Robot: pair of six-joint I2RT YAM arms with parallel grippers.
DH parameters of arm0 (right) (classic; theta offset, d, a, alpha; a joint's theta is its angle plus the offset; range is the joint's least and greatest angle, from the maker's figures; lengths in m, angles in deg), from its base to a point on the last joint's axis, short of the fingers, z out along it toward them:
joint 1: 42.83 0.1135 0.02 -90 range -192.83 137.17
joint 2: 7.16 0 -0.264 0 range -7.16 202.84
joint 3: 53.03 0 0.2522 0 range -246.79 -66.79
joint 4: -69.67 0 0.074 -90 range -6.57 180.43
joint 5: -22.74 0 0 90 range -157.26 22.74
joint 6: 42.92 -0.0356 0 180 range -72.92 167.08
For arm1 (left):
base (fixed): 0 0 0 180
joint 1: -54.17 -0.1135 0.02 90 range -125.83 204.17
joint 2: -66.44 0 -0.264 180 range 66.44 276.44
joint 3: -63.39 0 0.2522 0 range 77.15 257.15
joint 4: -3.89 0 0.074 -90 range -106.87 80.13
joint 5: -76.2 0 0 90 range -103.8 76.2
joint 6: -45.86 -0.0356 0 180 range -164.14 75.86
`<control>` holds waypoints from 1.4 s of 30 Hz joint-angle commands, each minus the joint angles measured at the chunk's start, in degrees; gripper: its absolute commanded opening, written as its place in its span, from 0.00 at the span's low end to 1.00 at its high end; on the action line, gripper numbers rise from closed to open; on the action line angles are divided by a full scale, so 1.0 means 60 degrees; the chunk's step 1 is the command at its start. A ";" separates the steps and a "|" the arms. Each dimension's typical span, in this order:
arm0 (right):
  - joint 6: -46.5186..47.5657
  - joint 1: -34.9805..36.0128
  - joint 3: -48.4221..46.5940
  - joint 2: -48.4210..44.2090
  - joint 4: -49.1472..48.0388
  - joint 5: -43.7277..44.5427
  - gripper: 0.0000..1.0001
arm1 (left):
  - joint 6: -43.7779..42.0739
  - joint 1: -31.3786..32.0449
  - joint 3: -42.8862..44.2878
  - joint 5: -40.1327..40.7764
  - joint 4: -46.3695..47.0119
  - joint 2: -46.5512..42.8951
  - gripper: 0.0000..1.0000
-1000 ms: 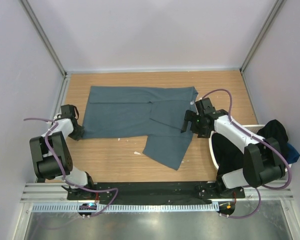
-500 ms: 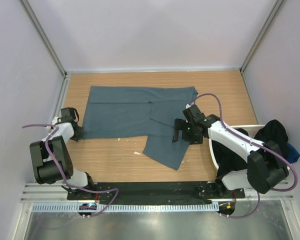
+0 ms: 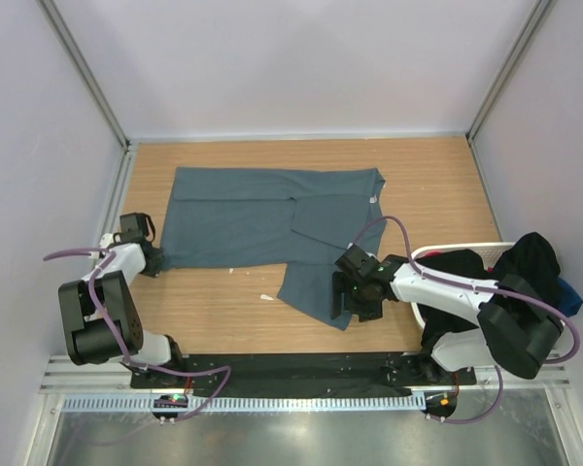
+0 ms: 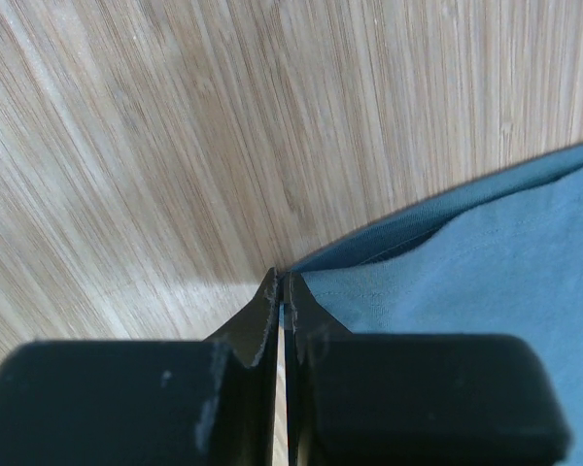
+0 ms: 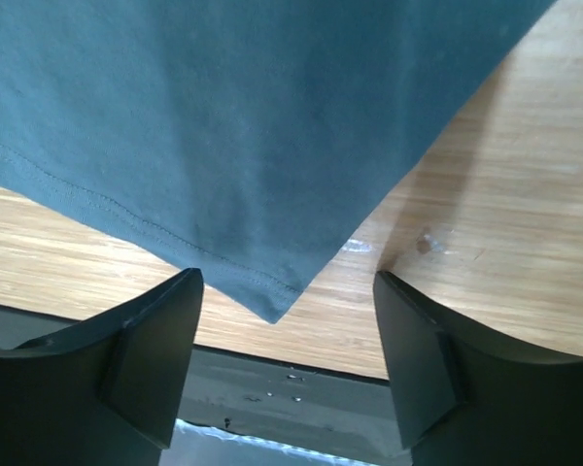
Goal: Fold and stack the t-shirts
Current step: Fold the tshirt
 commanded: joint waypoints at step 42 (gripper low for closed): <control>-0.2104 0.1484 -0.0965 0.0312 0.1147 0.1729 0.01 | -0.0690 0.0728 0.0431 0.0795 -0.1265 0.0147 0.00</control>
